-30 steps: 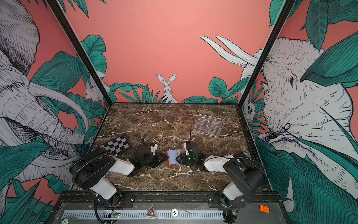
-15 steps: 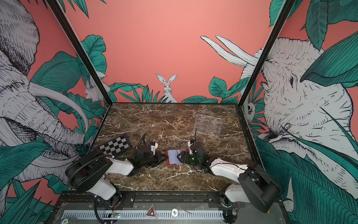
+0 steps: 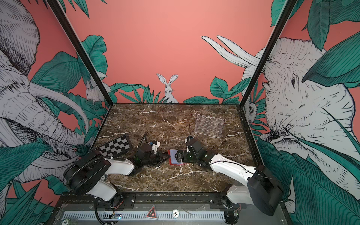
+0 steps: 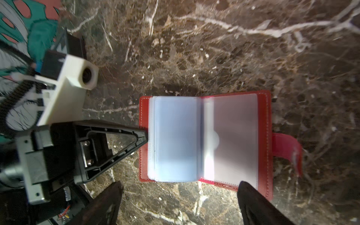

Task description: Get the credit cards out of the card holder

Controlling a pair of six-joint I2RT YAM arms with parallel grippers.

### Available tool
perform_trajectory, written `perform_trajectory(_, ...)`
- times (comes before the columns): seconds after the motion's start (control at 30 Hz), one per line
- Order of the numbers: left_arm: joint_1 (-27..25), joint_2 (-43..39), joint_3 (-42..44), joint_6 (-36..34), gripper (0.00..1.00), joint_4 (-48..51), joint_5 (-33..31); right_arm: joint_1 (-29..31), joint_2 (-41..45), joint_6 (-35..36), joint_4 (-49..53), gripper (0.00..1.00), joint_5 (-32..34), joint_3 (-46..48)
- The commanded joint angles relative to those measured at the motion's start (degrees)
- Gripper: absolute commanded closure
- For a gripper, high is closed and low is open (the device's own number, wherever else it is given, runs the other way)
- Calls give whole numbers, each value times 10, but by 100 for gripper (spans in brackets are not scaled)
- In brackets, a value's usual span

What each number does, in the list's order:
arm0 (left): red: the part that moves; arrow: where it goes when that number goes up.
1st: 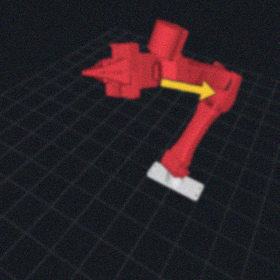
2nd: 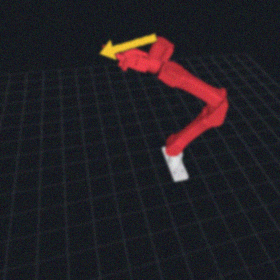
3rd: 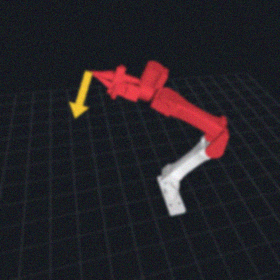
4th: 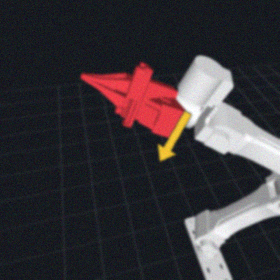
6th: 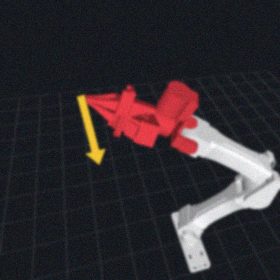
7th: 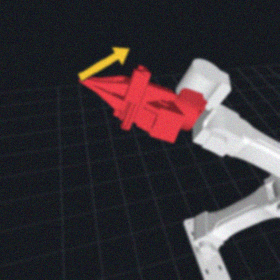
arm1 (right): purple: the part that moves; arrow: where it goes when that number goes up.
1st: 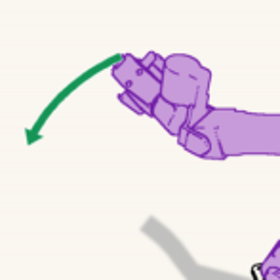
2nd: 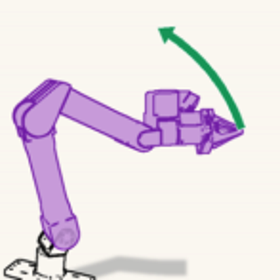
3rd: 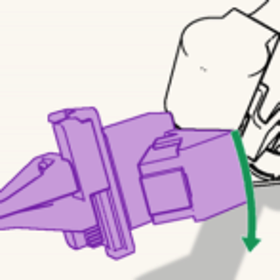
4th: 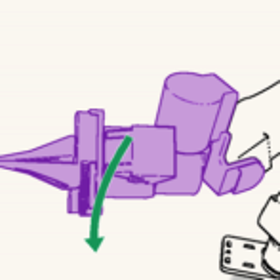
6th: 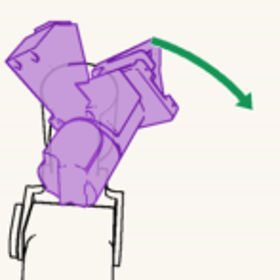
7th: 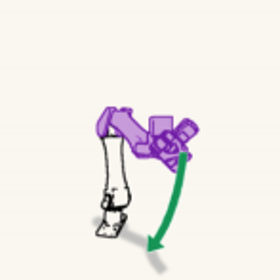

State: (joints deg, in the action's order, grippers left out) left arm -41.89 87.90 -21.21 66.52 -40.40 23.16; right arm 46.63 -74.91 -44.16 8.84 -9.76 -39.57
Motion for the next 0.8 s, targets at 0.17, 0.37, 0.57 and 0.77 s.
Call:
perform_trajectory(0.17,1,-15,-10,-12,100,5,3,18,-66,36,16,8,5,-36)
perform_trajectory(0.37,1,-19,-13,-16,100,12,5,18,-91,38,7,8,2,-39)
perform_trajectory(0.57,1,-19,-15,-19,100,12,8,18,-110,36,-6,8,-3,-42)
perform_trajectory(0.77,1,-22,-14,-24,100,17,10,18,-125,31,14,9,18,-46)
